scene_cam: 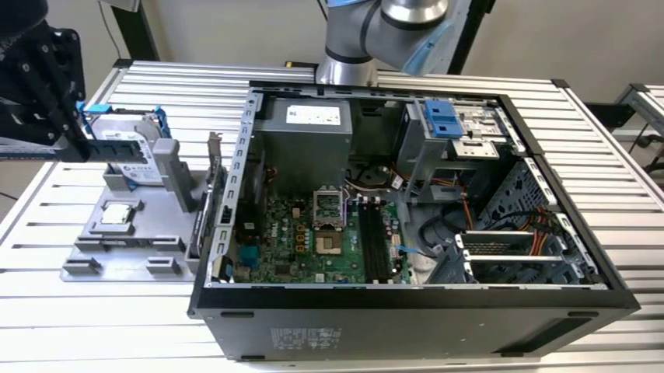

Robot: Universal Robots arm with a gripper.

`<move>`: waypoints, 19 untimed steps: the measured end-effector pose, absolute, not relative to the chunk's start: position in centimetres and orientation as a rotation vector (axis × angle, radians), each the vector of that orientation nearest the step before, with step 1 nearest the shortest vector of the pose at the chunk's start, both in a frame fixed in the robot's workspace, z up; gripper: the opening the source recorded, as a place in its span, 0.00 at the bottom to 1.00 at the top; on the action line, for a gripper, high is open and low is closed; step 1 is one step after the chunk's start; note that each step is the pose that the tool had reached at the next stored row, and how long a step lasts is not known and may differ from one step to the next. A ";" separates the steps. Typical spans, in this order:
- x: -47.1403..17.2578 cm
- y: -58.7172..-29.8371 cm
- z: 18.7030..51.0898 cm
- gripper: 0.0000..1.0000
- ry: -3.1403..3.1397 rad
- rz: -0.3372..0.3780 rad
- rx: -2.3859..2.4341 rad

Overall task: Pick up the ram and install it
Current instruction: 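Pick up the ram and move it above insertion slot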

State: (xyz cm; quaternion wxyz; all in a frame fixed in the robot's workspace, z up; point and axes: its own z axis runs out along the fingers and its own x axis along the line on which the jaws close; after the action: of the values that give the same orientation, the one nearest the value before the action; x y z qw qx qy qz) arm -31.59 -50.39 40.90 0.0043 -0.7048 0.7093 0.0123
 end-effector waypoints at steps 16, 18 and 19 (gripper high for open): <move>-27.8 -50.4 40.9 0.00 2.222 0.039 -2.209; -27.3 -50.4 40.9 0.00 2.222 0.039 -2.209; -27.1 -50.4 40.9 0.00 2.222 0.039 -2.209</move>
State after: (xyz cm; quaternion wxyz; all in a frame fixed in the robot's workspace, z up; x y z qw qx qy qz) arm -27.06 -50.39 40.90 0.0043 -0.7049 0.7091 0.0124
